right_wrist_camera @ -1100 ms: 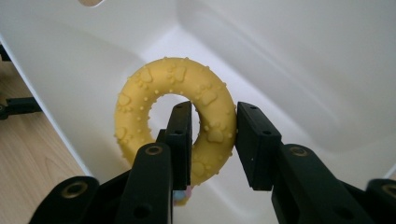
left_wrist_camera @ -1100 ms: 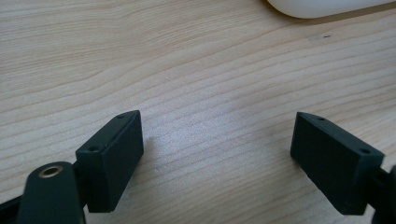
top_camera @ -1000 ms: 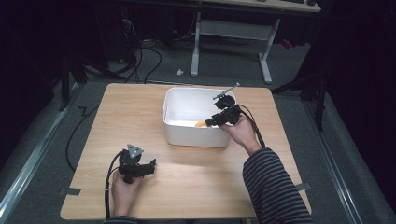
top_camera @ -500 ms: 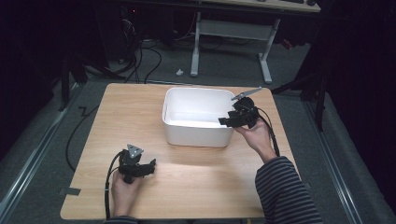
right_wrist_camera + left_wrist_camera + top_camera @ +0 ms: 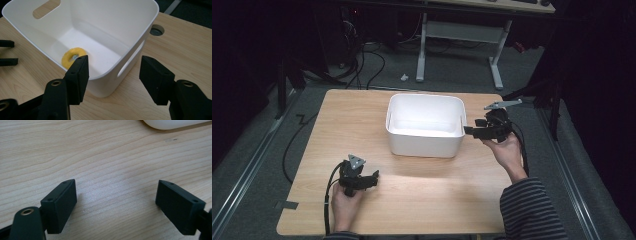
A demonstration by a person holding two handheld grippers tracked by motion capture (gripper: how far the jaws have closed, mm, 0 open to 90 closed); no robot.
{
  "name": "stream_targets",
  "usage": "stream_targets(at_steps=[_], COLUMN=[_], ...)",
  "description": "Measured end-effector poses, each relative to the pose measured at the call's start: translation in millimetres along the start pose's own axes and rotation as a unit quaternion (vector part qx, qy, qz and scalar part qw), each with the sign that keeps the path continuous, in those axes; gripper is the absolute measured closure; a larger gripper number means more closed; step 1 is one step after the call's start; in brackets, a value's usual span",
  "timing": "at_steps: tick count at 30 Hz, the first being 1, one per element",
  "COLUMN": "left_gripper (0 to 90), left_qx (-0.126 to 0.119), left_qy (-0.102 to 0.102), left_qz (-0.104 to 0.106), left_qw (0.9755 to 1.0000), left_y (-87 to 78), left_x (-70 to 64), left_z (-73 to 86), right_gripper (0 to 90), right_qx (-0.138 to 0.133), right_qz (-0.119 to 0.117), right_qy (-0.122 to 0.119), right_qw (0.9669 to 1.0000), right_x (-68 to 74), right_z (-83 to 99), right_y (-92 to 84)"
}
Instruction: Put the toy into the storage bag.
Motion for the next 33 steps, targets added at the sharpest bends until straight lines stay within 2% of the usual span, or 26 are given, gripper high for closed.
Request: stream_targets(at_steps=[8,12,14,18,21,26,29,33], left_gripper=[17.5,17.5,17.5,17.5,17.4,17.4,17.4,17.4], left_qx=[0.0,0.0,0.0,0.0,0.0,0.0,0.0,0.0], left_qy=[0.0,0.0,0.0,0.0,0.0,0.001,0.0,0.001], left_qz=[0.0,0.0,0.0,0.0,0.0,0.0,0.0,-0.001], left_qw=[1.0,1.0,1.0,1.0,1.0,1.0,1.0,1.0], left_y=[0.0,0.0,0.0,0.0,0.0,0.0,0.0,0.0], left_x=[0.0,0.0,0.0,0.0,0.0,0.0,-0.1,0.0], left_z=[0.0,0.0,0.0,0.0,0.0,0.0,0.1,0.0], right_gripper=[38.9,38.2,38.0,37.0,36.7,36.5,36.6,36.7], right_qx=[-0.012,-0.017,-0.03,-0.029,-0.038,-0.022,-0.035,-0.027], right_qz=[0.009,0.013,0.013,0.016,0.019,0.024,0.022,0.023], right_qy=[0.015,0.01,0.007,0.01,0.019,0.023,0.022,0.024], right_qw=[0.9998,0.9997,0.9994,0.9994,0.9989,0.9992,0.9989,0.9991], right_x=[-9.8,-7.6,-6.7,-8.3,-12.3,-16.1,-15.0,-13.0], right_z=[11.4,17.3,20.3,31.8,37.8,52.2,55.5,63.2], right_y=[-14.5,-21.0,-25.3,-31.3,-33.6,-32.4,-35.1,-34.5])
Point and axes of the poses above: each handheld gripper's, and its own axes: y roughly forward along the jaws, z roughly out of its underside, x roughly to its left, the point moved 10 cm from there along y, roughly forward along the jaws, and after that the axes turned 13 degrees about x, right-handed, at the moved point
